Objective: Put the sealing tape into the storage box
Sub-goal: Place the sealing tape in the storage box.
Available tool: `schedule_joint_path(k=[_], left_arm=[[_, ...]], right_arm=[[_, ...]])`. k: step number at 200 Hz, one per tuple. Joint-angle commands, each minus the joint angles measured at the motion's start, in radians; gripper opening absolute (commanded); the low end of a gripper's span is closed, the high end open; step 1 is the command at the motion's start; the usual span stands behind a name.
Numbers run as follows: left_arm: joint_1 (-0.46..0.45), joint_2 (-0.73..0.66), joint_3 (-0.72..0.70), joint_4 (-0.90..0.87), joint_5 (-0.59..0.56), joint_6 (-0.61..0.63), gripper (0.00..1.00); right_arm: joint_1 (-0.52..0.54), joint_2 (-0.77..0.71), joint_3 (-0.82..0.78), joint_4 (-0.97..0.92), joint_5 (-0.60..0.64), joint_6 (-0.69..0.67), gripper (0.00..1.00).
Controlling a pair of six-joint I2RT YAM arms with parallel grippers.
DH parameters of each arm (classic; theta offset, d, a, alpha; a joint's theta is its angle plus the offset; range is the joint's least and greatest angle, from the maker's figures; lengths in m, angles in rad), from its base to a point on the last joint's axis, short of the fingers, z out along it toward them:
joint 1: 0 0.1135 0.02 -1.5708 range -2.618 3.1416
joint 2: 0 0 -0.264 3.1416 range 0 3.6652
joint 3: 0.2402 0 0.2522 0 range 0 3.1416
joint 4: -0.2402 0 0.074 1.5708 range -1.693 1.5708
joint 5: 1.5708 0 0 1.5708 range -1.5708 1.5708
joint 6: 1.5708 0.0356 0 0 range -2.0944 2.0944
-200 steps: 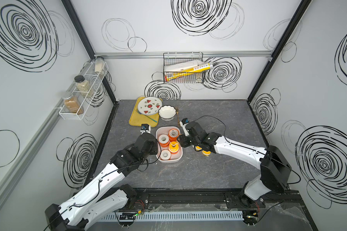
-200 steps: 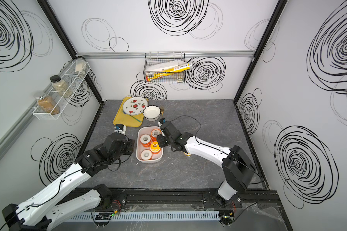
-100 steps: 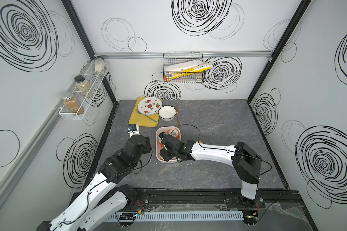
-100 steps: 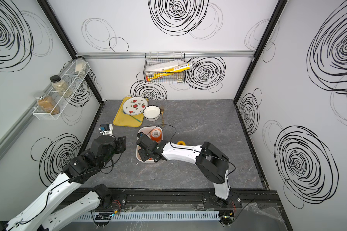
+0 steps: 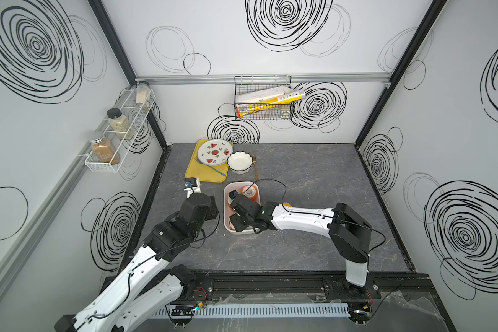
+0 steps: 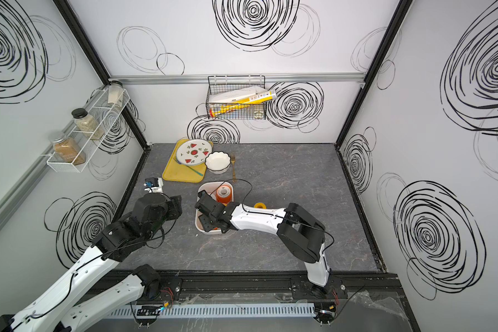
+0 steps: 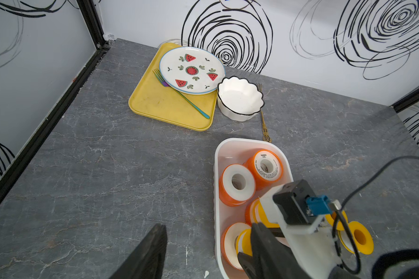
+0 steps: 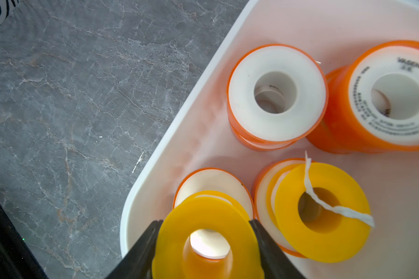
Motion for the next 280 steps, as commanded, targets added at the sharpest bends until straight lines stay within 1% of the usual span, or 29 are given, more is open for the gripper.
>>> schedule_joint_path(k=[1, 15, 31, 68, 109, 187, 205, 280], left_arm=[[0.008, -0.003, -0.005, 0.012, -0.002, -0.002, 0.65], [0.008, -0.001, -0.005, 0.014, 0.000, -0.002, 0.66], [0.010, 0.004, -0.005, 0.012, 0.001, -0.002, 0.66], [0.010, 0.009, -0.005, 0.015, 0.008, 0.000, 0.66], [0.013, 0.013, -0.007, 0.018, 0.014, 0.004, 0.66], [0.022, 0.025, -0.007, 0.023, 0.032, 0.012, 0.66], [0.024, 0.026, -0.008, 0.024, 0.035, 0.013, 0.66], [0.024, 0.029, -0.008, 0.026, 0.042, 0.016, 0.66]], right_arm=[[0.010, 0.028, 0.038, -0.022, 0.005, -0.003, 0.64], [0.010, 0.035, 0.047, -0.030, 0.010, -0.006, 0.70], [0.010, 0.037, 0.052, -0.033, 0.010, -0.008, 0.72], [0.012, 0.034, 0.052, -0.038, 0.011, -0.009, 0.73], [0.012, 0.024, 0.051, -0.043, 0.021, -0.014, 0.70], [0.013, 0.049, 0.064, -0.061, 0.014, -0.025, 0.72], [0.013, 0.057, 0.064, -0.067, 0.027, -0.025, 0.69], [0.013, 0.059, 0.054, -0.073, 0.061, -0.010, 0.65]])
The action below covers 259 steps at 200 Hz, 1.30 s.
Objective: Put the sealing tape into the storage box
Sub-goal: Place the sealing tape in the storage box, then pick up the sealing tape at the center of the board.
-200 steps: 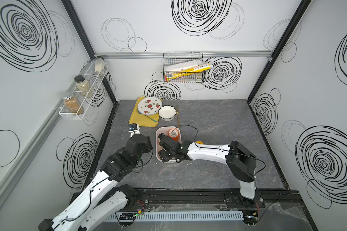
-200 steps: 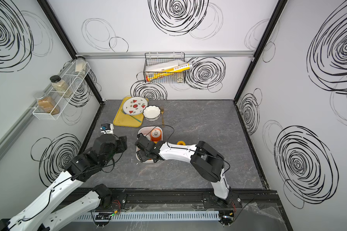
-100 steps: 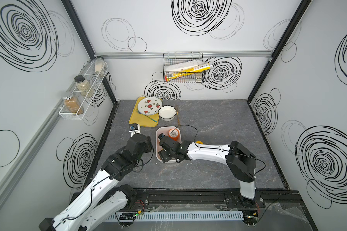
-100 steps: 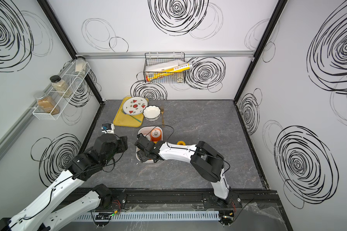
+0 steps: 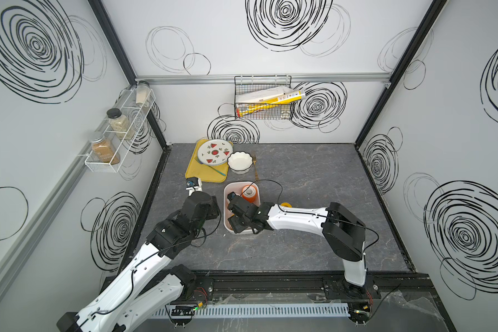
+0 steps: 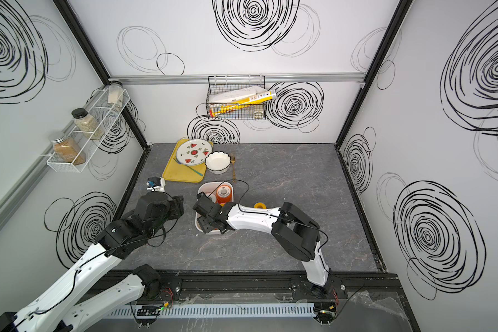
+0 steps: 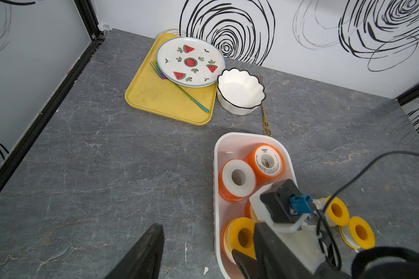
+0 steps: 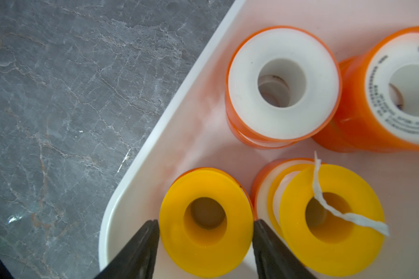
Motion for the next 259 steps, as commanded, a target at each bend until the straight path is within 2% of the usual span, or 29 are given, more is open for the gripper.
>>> schedule_joint_path(k=[1, 45, 90, 120, 139, 194, 235, 259], left_arm=[[0.008, 0.002, -0.008, 0.026, 0.006, 0.014, 0.66], [0.008, 0.001, -0.008, 0.025, 0.007, 0.014, 0.66], [0.009, -0.004, -0.008, 0.025, 0.005, 0.014, 0.66], [0.009, -0.010, -0.008, 0.025, 0.003, 0.014, 0.67], [0.009, -0.013, -0.009, 0.025, 0.005, 0.014, 0.67], [0.008, -0.010, -0.009, 0.029, 0.019, 0.017, 0.67], [0.009, -0.009, -0.009, 0.032, 0.025, 0.020, 0.67], [0.009, -0.003, -0.009, 0.033, 0.033, 0.026, 0.67]], right_arm=[[0.007, 0.009, 0.014, -0.030, 0.029, 0.004, 0.65], [0.007, 0.000, 0.009, -0.021, 0.022, 0.009, 0.63], [0.007, -0.043, -0.015, 0.014, -0.022, 0.006, 0.73], [0.007, -0.119, -0.045, 0.026, 0.013, -0.006, 0.75], [0.007, -0.194, -0.079, 0.032, 0.079, -0.013, 0.75], [-0.025, -0.521, -0.333, 0.129, 0.313, -0.042, 0.79], [-0.162, -0.807, -0.625, 0.238, 0.366, -0.010, 0.81], [-0.227, -0.928, -0.784, 0.287, 0.465, 0.024, 0.83]])
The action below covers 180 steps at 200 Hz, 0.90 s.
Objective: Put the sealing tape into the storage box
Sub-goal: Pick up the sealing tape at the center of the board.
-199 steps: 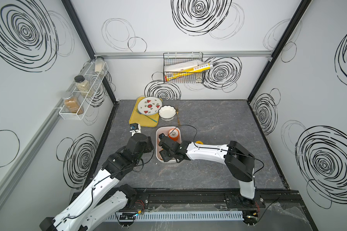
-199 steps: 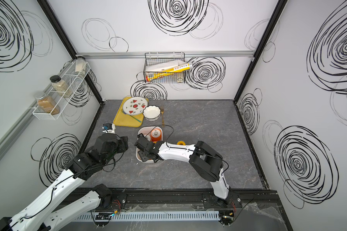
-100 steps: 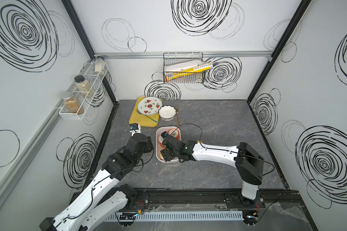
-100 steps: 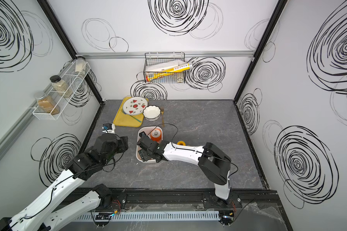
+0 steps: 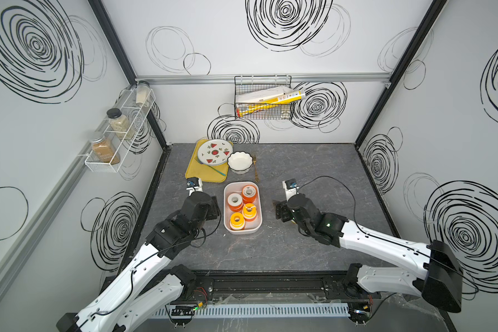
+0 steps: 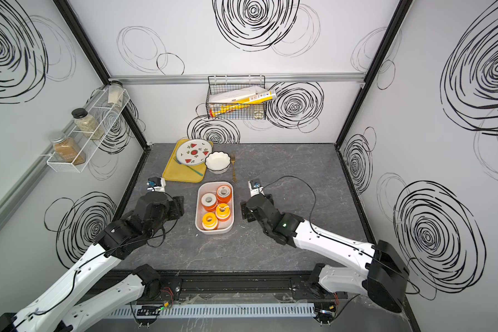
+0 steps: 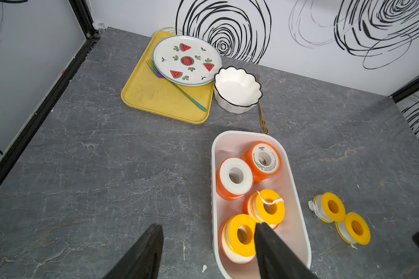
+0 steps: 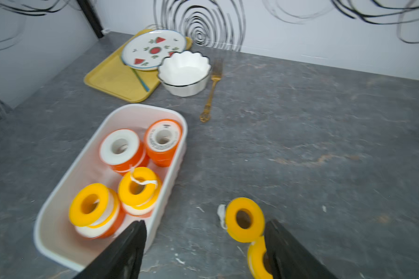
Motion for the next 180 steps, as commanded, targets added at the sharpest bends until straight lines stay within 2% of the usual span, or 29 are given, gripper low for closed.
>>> schedule_joint_path(k=[1, 46, 81, 138, 162, 180], left_arm=[[0.007, 0.003, -0.008, 0.033, 0.015, 0.018, 0.67], [0.007, 0.016, -0.007, 0.036, 0.024, 0.022, 0.67], [0.007, 0.028, -0.006, 0.039, 0.037, 0.029, 0.67], [0.003, 0.058, -0.008, 0.067, 0.126, 0.067, 0.67], [-0.042, 0.111, 0.023, 0.069, 0.208, 0.095, 0.67], [-0.085, 0.174, 0.068, 0.060, 0.259, 0.066, 0.68]], right_arm=[[-0.044, -0.094, -0.124, 0.078, 0.132, 0.043, 0.84], [-0.159, -0.245, -0.349, 0.186, 0.220, 0.084, 0.86], [-0.193, -0.313, -0.455, 0.259, 0.299, 0.086, 0.89], [-0.206, -0.382, -0.496, 0.239, 0.316, 0.138, 0.90], [-0.206, -0.396, -0.504, 0.236, 0.320, 0.146, 0.90], [-0.206, -0.398, -0.506, 0.234, 0.320, 0.148, 0.90]])
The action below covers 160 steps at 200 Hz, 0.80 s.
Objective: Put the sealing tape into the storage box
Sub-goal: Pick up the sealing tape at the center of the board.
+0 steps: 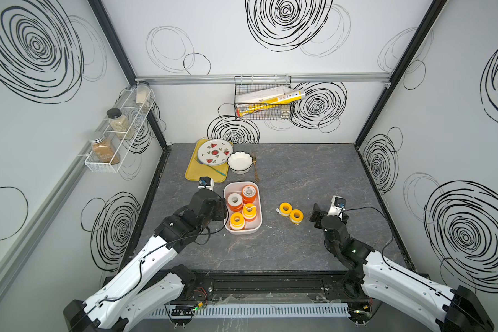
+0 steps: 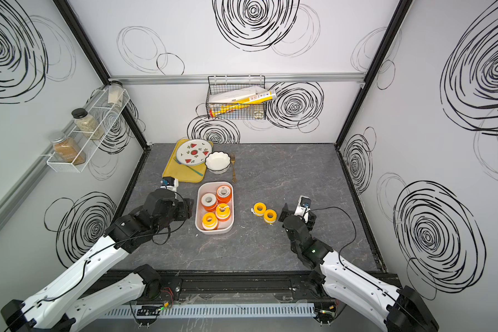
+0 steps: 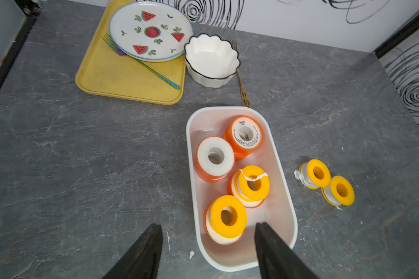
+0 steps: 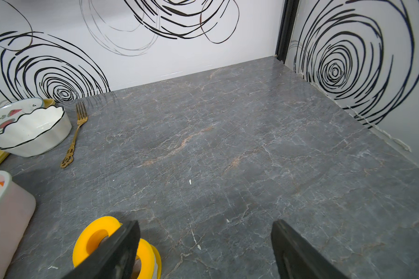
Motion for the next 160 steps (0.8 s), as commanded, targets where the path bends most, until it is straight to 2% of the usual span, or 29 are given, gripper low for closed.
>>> schedule_joint_path(k=[1, 29, 45, 90, 124, 160], left_arm=[[-0.051, 0.067, 0.061, 0.036, 0.100, 0.004, 0.68], [-0.197, 0.194, 0.133, 0.049, 0.044, -0.020, 0.69], [-0.236, 0.289, 0.194, 0.039, 0.036, -0.022, 0.70], [-0.297, 0.539, 0.336, 0.037, 0.056, 0.027, 0.74], [-0.304, 0.704, 0.425, 0.042, 0.115, 0.077, 0.75], [-0.312, 0.851, 0.519, 0.031, 0.107, 0.109, 0.76]], right_arm=[[-0.004, -0.011, -0.014, 0.016, 0.029, 0.022, 0.90], [-0.004, -0.008, -0.013, 0.016, 0.031, 0.023, 0.90], [-0.004, -0.008, -0.012, 0.013, 0.032, 0.023, 0.90], [-0.004, -0.008, -0.013, 0.015, 0.032, 0.023, 0.89], [-0.004, 0.003, -0.008, 0.017, 0.031, 0.022, 0.89], [-0.004, 0.007, -0.007, 0.017, 0.030, 0.022, 0.89]])
